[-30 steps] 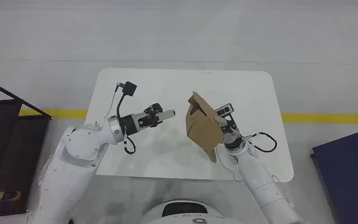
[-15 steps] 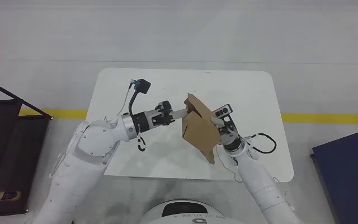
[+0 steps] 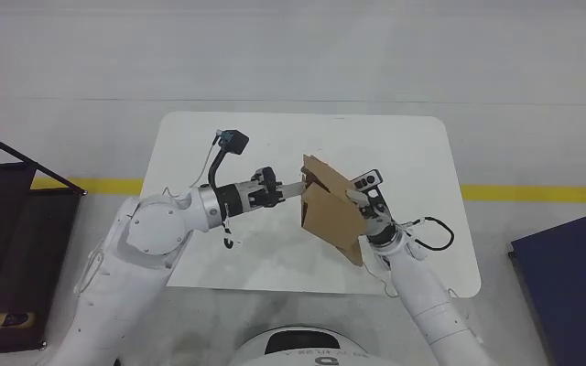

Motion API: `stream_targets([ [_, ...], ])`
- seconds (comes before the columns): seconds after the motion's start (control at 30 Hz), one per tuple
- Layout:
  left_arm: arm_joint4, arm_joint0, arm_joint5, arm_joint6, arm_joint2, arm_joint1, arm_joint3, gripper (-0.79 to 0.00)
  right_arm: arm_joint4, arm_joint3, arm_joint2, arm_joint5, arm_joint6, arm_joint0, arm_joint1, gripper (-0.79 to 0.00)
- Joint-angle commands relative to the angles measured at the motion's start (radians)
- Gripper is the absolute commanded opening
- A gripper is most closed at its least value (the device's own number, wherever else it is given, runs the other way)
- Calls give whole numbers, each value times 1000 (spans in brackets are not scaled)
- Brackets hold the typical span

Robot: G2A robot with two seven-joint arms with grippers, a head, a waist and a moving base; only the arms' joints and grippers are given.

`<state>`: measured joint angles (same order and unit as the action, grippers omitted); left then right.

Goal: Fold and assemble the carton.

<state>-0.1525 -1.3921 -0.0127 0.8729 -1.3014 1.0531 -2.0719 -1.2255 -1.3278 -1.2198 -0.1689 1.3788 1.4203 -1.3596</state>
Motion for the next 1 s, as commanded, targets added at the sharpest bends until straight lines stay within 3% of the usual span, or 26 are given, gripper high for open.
stream_targets([
  [0.0, -3, -8, -6, 8, -14, -3, -4, 0, -2, 2, 0, -1, -1, -3, -1, -785],
  [0.37, 5, -49, -9, 25, -69, -15, -5, 0, -4, -2, -1, -11, -1, -20, -4, -785],
  [0.6, -2, -26, 8, -1, -43, -13, 45, 0, 7, -34, 5, -5, 2, -11, -4, -785],
  [0.97, 21, -13, 16, -14, -9, -12, 38, 0, -6, -77, -9, 6, 7, 27, -1, -785],
])
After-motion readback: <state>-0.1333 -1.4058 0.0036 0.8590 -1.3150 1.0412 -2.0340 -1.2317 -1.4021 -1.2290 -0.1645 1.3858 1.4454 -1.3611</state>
